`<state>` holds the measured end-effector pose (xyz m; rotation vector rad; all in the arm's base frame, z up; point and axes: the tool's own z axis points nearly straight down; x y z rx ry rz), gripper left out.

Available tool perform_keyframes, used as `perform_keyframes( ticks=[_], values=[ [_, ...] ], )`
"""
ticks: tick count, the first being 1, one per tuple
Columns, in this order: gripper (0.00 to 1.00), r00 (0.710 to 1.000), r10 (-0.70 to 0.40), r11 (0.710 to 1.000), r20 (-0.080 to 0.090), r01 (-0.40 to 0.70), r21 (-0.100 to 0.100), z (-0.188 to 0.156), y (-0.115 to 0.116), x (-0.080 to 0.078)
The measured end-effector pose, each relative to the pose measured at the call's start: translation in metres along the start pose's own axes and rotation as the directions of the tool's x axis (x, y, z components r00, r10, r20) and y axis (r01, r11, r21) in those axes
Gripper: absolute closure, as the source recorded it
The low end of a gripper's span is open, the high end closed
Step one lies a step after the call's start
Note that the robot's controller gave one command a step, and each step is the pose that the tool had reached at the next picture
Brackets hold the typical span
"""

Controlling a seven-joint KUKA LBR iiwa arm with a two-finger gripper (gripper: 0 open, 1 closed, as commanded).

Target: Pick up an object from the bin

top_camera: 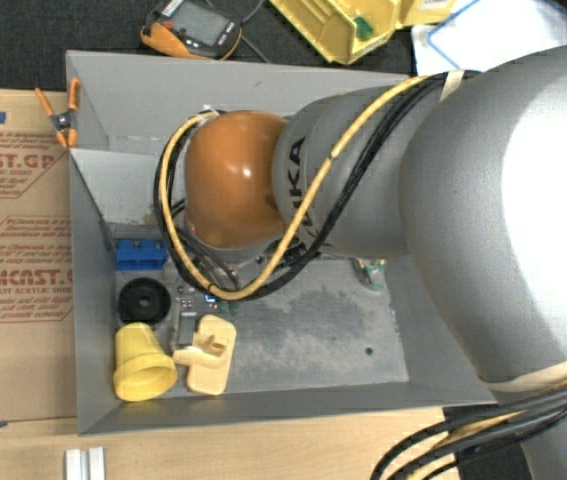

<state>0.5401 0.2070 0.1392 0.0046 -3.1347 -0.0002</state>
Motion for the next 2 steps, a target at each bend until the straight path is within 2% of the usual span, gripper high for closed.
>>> perform_keyframes(
  ticks=[1, 2],
  values=[
    [0.0, 1.0, 0.003, 1.0, 0.007, -0.003, -0.002, -0.005, -0.001, -0.002],
    [0.0, 0.929, -0.37, 0.929, 0.02, 0.37, 0.001, 0.067, -0.037, 0.053]
  ],
)
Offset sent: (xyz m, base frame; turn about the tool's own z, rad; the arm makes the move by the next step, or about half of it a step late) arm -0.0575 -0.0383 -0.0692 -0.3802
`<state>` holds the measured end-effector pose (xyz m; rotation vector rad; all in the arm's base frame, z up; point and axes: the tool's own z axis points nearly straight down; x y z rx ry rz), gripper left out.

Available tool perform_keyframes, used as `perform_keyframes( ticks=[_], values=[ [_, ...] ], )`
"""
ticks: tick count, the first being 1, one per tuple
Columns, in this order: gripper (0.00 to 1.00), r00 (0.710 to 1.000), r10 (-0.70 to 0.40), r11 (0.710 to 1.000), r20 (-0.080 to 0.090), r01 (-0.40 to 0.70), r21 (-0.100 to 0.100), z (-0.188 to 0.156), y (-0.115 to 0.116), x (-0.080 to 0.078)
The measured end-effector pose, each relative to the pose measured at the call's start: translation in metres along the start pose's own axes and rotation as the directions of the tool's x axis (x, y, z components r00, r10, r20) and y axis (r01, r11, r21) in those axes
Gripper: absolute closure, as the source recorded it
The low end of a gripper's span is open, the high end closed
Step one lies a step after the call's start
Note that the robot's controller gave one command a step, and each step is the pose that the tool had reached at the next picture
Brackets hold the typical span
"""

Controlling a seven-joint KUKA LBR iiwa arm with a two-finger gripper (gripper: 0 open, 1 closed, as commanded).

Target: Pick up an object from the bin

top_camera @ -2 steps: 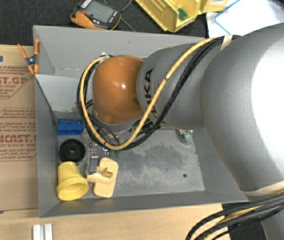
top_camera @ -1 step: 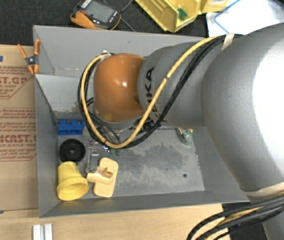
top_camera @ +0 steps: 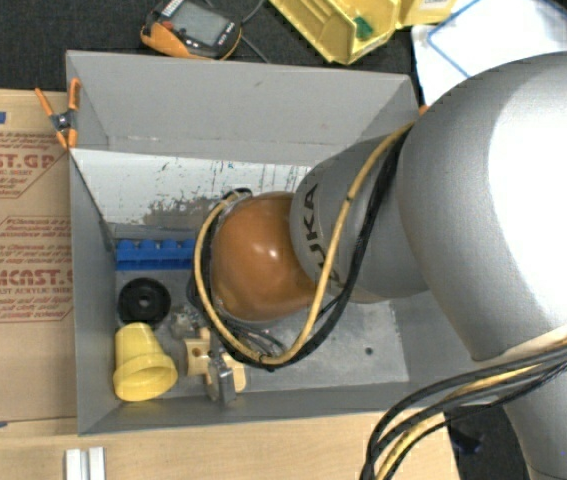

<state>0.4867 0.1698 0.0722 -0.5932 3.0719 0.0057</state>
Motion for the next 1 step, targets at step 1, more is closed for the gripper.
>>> perform_keyframes(
  ticks=[1],
  values=[
    [0.0, 0.975, -0.221, 0.975, -0.005, 0.221, -0.003, -0.0604, 0.0187, -0.01]
  ],
)
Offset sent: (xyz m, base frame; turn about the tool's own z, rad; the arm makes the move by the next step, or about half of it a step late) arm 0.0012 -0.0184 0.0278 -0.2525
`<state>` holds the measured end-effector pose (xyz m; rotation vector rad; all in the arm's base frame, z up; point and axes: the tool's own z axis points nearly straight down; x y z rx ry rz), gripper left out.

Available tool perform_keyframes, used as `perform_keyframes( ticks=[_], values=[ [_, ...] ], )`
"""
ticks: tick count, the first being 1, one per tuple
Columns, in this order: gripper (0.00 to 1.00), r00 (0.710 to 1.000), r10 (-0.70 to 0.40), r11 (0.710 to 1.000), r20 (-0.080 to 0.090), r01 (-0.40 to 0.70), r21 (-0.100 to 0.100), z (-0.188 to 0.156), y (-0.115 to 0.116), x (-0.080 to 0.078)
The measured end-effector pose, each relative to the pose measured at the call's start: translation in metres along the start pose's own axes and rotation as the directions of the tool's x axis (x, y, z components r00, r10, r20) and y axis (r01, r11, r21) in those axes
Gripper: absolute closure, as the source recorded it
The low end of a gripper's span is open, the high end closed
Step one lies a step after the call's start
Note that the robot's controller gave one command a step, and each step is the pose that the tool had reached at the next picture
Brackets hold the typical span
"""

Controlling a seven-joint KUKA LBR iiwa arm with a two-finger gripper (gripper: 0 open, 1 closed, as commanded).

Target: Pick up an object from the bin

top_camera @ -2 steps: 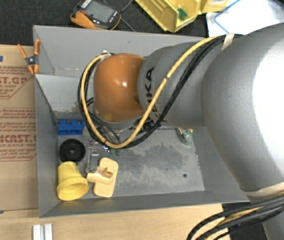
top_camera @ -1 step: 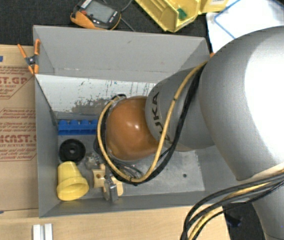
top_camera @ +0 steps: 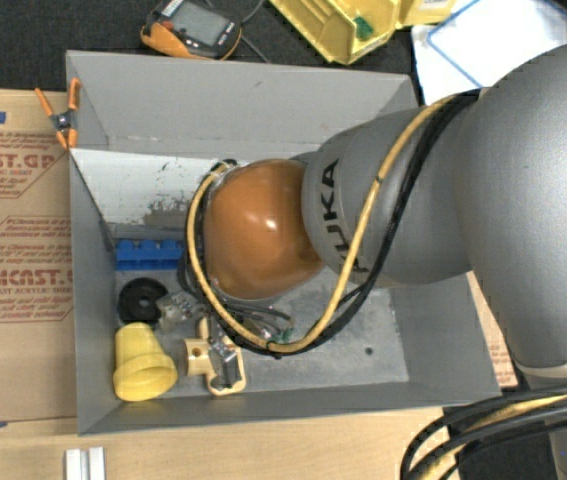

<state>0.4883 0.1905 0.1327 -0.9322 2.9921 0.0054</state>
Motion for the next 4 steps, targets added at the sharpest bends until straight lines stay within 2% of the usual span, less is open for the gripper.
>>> perform_keyframes(
  ticks=[1, 2, 3, 4],
  values=[
    [0.0, 1.0, -0.029, 1.0, -0.002, 0.029, 0.0, 0.033, -0.031, 0.023],
    [0.0, 0.94, -0.341, 0.94, 0.005, 0.341, 0.001, 0.062, -0.029, 0.024],
    [1.0, 0.985, -0.174, 0.985, 0.004, 0.174, -0.001, 0.061, -0.043, 0.005],
    [1.0, 0.985, -0.174, 0.985, 0.004, 0.174, -0.001, 0.061, -0.043, 0.005]
  ],
)
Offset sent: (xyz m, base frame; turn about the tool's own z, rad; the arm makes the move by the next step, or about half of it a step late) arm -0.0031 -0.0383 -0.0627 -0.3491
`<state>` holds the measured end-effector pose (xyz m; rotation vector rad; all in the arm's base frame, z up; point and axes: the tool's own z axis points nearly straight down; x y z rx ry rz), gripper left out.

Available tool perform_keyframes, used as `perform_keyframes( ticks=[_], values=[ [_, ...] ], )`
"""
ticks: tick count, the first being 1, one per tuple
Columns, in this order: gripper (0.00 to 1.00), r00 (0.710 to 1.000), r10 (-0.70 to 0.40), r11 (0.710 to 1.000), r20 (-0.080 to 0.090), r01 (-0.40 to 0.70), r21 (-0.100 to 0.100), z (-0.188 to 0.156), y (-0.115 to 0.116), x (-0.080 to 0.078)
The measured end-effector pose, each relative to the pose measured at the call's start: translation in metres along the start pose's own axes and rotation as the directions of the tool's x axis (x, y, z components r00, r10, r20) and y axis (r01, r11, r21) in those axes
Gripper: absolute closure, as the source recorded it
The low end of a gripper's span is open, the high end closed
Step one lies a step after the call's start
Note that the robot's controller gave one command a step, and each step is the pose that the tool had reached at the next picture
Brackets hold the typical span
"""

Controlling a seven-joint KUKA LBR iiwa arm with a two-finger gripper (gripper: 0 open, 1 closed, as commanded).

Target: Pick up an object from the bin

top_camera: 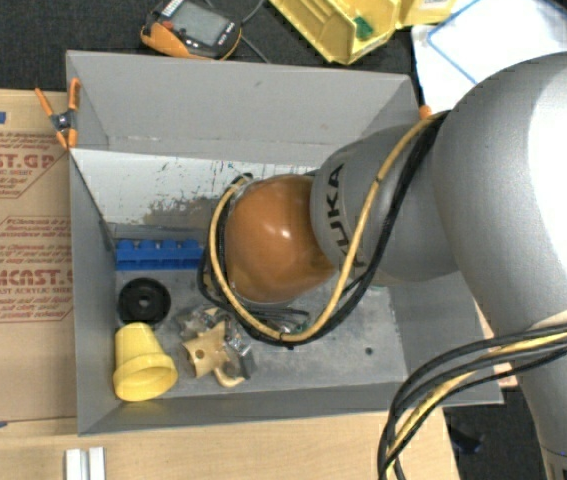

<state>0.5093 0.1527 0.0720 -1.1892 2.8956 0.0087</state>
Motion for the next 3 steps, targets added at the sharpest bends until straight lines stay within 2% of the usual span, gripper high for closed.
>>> perform_keyframes(
  ticks=[1, 3],
  values=[
    [1.0, 1.0, 0.0, 1.0, 0.0, 0.0, -0.001, -0.002, 0.001, 0.0],
    [1.0, 1.0, 0.0, 1.0, -0.006, 0.0, -0.005, -0.079, 0.003, 0.0]
  ],
)
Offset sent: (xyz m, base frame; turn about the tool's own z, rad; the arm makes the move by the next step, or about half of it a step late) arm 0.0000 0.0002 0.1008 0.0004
